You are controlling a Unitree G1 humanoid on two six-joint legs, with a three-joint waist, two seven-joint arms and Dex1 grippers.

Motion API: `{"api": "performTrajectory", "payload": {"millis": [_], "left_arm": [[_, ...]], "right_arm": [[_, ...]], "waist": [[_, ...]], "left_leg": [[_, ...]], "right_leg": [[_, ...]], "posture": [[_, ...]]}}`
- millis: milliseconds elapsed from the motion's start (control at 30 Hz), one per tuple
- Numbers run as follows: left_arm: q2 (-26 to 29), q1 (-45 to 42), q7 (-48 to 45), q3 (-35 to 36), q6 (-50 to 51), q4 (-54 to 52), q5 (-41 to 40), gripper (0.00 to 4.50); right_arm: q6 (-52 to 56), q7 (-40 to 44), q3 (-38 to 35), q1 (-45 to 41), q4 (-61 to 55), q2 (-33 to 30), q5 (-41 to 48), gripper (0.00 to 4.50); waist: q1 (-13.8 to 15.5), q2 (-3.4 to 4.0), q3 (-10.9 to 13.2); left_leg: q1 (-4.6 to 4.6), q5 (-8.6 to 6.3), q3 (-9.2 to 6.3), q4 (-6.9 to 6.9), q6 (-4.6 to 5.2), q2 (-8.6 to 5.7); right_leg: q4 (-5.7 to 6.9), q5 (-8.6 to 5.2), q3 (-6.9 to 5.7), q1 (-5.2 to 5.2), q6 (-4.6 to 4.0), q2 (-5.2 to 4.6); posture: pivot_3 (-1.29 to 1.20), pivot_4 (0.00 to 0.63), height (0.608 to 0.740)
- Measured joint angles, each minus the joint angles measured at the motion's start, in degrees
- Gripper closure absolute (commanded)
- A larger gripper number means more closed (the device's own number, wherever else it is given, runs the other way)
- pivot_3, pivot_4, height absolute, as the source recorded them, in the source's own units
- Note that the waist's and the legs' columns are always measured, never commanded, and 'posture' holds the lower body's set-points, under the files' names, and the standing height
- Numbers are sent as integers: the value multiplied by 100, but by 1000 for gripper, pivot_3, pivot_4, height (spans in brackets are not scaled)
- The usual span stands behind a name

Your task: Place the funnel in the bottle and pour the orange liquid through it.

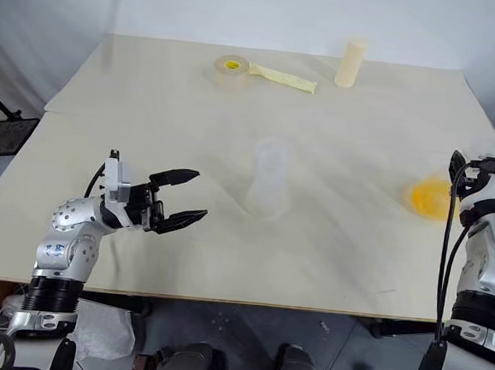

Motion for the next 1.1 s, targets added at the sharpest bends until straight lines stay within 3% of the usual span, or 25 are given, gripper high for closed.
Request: {"api": "performTrajectory", "payload": {"millis": [200, 500, 800, 1100], "left_arm": [[9, -36, -77, -10, -22, 65, -6, 0], [26, -800, -446, -4, -456, 1033, 41, 0], [103, -1206, -1003, 58, -737, 1836, 28, 0], [-50, -1269, -1074, 94, -816, 1883, -3, 0]], "right_arm": [[428, -169, 109, 473, -1231, 284, 65, 2040], [1085, -483, 1096, 561, -3204, 374, -459, 2040], [904, -407, 2915, 172, -3853, 75, -2358, 2040], [622, -432, 3642, -194, -3770, 260, -3581, 2040]], "waist": [[-25, 4, 1], [-22, 6, 2], [-39, 6, 2], [-111, 5, 2]], "left_leg": [[2, 0, -4, -5, 0, 0], [0, 0, -2, -6, 0, -4], [-4, 0, 5, -11, 0, -8], [-6, 0, -1, -15, 0, -8]], "right_leg": [[-1, 0, 2, -5, 0, 1], [-3, 0, 1, -8, 0, 2], [-4, 0, -3, -11, 0, 2], [-2, 0, -9, -11, 0, 1]], "posture": [[0, 150, 740], [0, 150, 740], [0, 150, 740], [0, 150, 740]]}}
